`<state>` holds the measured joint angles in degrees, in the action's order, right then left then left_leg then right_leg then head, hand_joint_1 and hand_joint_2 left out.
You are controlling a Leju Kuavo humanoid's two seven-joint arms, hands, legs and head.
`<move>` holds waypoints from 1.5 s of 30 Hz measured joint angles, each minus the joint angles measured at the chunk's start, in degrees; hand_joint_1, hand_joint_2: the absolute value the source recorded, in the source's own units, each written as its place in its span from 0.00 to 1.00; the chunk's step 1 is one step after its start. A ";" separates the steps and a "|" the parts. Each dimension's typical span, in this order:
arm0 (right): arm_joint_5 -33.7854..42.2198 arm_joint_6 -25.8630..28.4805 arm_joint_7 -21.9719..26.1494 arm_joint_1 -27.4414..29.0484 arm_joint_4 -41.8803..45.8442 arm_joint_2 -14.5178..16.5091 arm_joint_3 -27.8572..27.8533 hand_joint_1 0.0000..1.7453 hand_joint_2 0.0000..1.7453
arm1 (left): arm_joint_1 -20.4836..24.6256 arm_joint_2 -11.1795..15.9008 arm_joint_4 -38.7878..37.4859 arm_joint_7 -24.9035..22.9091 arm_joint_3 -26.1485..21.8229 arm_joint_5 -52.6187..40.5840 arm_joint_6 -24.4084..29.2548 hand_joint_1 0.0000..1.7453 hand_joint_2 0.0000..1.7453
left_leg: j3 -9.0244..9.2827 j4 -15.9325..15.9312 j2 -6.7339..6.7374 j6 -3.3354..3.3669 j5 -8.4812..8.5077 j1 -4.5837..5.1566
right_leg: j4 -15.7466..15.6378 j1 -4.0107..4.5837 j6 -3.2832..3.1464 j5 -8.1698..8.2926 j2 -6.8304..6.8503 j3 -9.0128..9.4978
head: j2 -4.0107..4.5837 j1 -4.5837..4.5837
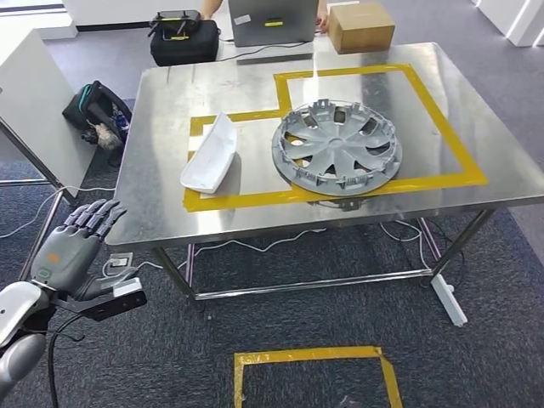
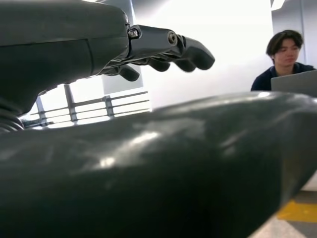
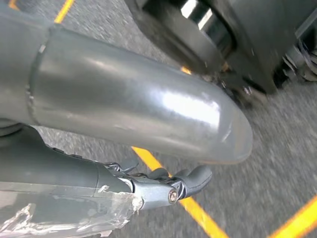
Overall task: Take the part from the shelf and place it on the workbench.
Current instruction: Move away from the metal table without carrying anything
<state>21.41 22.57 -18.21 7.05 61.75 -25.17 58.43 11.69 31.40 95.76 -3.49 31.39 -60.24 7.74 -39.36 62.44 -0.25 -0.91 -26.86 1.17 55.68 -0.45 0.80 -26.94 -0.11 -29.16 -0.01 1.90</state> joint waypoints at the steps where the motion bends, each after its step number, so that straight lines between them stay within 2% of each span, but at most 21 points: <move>1: 0.24 0.15 0.04 0.01 0.08 -0.03 0.15 0.00 0.00 | -0.08 0.03 0.00 0.00 -0.07 -0.03 -0.05 0.00 0.00 | -0.75 3.93 0.02 -0.37 -2.87 -0.34 | 0.05 -0.04 -0.06 0.84 0.08 -0.96 | 0.00 -0.13; 2: 0.48 0.30 0.07 0.01 0.16 -0.04 0.33 0.00 0.00 | -0.21 0.03 0.00 0.00 -0.10 -0.05 -0.13 0.00 0.00 | -1.17 7.36 0.04 -0.65 -4.38 -0.62 | 0.10 -0.10 0.00 1.66 0.13 -2.01 | 0.00 -0.14; 4: 0.89 0.56 0.12 -0.01 0.23 -0.08 0.62 0.00 0.00 | -0.48 0.03 0.00 0.00 -0.12 -0.10 -0.36 0.00 0.00 | 0.01 9.80 0.05 -0.96 -3.12 -1.05 | 0.31 -0.26 0.30 3.13 0.22 -4.09 | 0.00 -0.15; 6: 1.14 0.75 0.15 -0.03 0.28 -0.10 0.81 0.00 0.00 | -0.55 0.03 0.01 0.02 -0.22 -0.11 -0.52 0.00 0.00 | 5.01 4.63 0.05 -0.92 -0.17 -1.32 | 0.51 -0.42 0.74 4.50 0.25 -5.88 | 0.00 -0.23; 8: 1.19 0.90 0.18 -0.05 0.47 -0.12 0.90 0.00 0.00 | -0.43 0.03 0.06 0.02 -0.52 -0.13 -0.54 0.00 0.00 | 11.73 -4.51 0.03 -0.45 -0.55 -1.28 | 0.53 -0.39 1.27 5.82 0.23 -6.91 | -0.01 -0.20; 10: 1.19 0.98 0.22 -0.07 0.66 -0.15 1.05 0.00 0.00 | -0.34 0.03 0.10 0.02 -0.78 -0.15 -0.54 0.00 0.00 | 14.56 -9.49 0.01 0.22 -1.69 -0.95 | 0.01 -0.46 2.00 7.33 0.20 -7.35 | -0.01 -0.18; 12: 1.20 1.01 0.23 0.03 0.72 -0.23 1.34 0.00 0.00 | -0.38 0.00 0.11 0.02 -0.81 -0.15 -0.56 0.00 0.00 | 13.61 -9.97 0.16 1.08 -0.70 -0.83 | -0.38 -0.68 2.76 8.02 0.16 -7.84 | 0.00 -0.17; 14: 1.26 0.99 0.22 0.24 0.72 -0.30 1.68 0.00 0.00 | -0.45 -0.07 0.11 0.04 -0.79 -0.15 -0.56 0.00 0.00 | 12.19 -10.17 0.36 2.01 0.82 -0.89 | 2.42 -0.72 3.13 4.15 0.12 -9.10 | 0.01 -0.01; 17: 1.58 1.17 0.23 0.18 0.73 -0.42 1.93 0.00 0.00 | -0.53 -0.19 0.11 0.06 -0.78 -0.15 -0.66 0.00 0.00 | 9.34 -10.07 0.42 2.60 3.24 -0.61 | 13.74 -0.52 3.21 -4.38 0.10 -11.38 | 0.00 0.11; 19: 2.01 1.50 0.26 0.10 0.79 -0.56 1.99 0.00 0.00 | -0.59 -0.27 0.11 0.06 -0.76 -0.15 -0.91 0.00 0.00 | 7.16 -9.98 0.43 2.62 4.92 -0.38 | 17.86 -0.34 3.10 -3.71 0.10 -10.56 | 0.00 0.11; 21: 2.37 1.75 0.05 0.03 1.01 -0.78 2.10 0.00 0.00 | -0.62 -0.30 0.11 0.06 -0.76 -0.15 -1.21 0.00 0.00 | 5.17 -9.74 0.40 2.39 6.49 -0.24 | 14.11 -0.16 2.81 -0.50 0.08 -5.87 | -0.01 0.11; 24: 2.66 2.08 -0.91 -0.46 1.98 -1.27 2.32 0.00 0.00 | -0.52 -0.26 0.17 0.05 -0.99 -0.15 -1.51 0.00 0.00 | 3.19 -8.92 0.40 1.79 8.46 0.09 | 1.09 0.02 2.47 -2.12 -0.07 3.70 | -0.01 0.08; 27: 2.72 2.31 -1.54 -0.70 2.68 -1.52 2.60 0.00 0.00 | -0.44 -0.20 0.20 0.05 -1.09 -0.15 -1.58 0.00 0.00 | 2.24 -8.54 0.41 1.27 9.66 0.04 | -1.07 0.12 1.79 -2.63 -0.10 3.70 | -0.02 0.04; 29: 2.73 2.46 -1.82 -0.75 2.91 -1.65 2.86 0.00 0.00 | -0.65 -0.16 0.20 0.06 -1.08 -0.14 -1.66 0.00 0.00 | 0.99 -5.87 0.38 0.43 6.01 -0.16 | -0.79 -0.04 0.79 -1.56 0.13 2.31 | -0.02 -0.12; 31: 2.79 2.58 -1.90 -0.83 3.14 -1.74 3.10 0.00 0.00 | -0.74 -0.14 0.20 0.06 -1.09 -0.04 -1.76 0.00 0.00 | -1.10 1.23 0.36 -0.34 -0.42 -0.45 | -0.75 -0.09 0.18 -0.17 0.24 0.82 | -0.02 -0.30; 33: 2.92 2.61 -1.90 -0.87 3.25 -1.77 3.23 0.00 0.00 | -0.81 -0.18 0.20 0.00 -1.08 0.13 -2.01 0.00 0.00 | -2.66 8.85 0.37 -0.69 -3.03 -0.75 | -0.68 -0.14 0.12 1.27 0.27 -0.90 | -0.02 -0.37; 35: 3.02 2.64 -1.91 -0.91 3.25 -1.79 3.37 0.00 0.00 | -0.87 -0.24 0.20 -0.15 -1.08 0.24 -2.37 0.00 0.00 | -1.39 10.53 0.37 -0.68 -0.56 -0.98 | -0.60 -0.17 0.35 2.64 0.31 -2.69 | -0.02 -0.44; 37: 3.09 2.67 -1.92 -0.97 3.28 -1.80 3.53 0.00 0.00 | -0.83 -0.26 0.20 -0.38 -1.12 0.12 -2.57 0.00 0.00 | 3.95 4.41 0.37 -0.27 1.82 -1.05 | -0.55 -0.16 0.75 3.75 0.34 -3.96 | -0.02 -0.43; 40: 3.17 2.76 -1.92 -1.08 3.59 -1.83 3.75 0.00 0.00 | -0.50 -0.26 0.25 -0.86 -1.33 -0.26 -2.63 0.00 0.00 | 12.27 -7.15 0.35 0.66 0.09 -0.82 | -0.31 0.08 1.53 4.98 0.34 -4.92 | -0.02 -0.37; 43: 3.34 2.92 -1.95 -1.08 3.80 -1.97 4.10 0.00 0.00 | -0.51 -0.26 0.30 -1.14 -1.41 -0.76 -2.68 0.00 0.00 | 12.53 -9.27 0.38 1.75 0.07 -0.76 | 0.27 -0.05 2.44 5.59 0.35 -6.13 | -0.02 -0.31; 45: 3.49 2.99 -1.96 -0.97 3.95 -2.10 4.41 0.00 0.00 | -0.66 -0.26 0.32 -1.17 -1.43 -0.98 -2.70 0.00 0.00 | 11.97 -9.50 0.43 2.51 0.96 -0.85 | 4.39 -0.12 2.88 2.70 0.25 -8.11 | -0.02 -0.24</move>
<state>24.90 25.56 -20.17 6.08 65.70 -27.27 62.84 11.03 31.15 96.08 -4.66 29.97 -61.22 5.04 -27.39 52.94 0.18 1.60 -25.90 0.32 60.06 -0.57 3.69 -24.24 0.14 -37.27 -0.02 1.66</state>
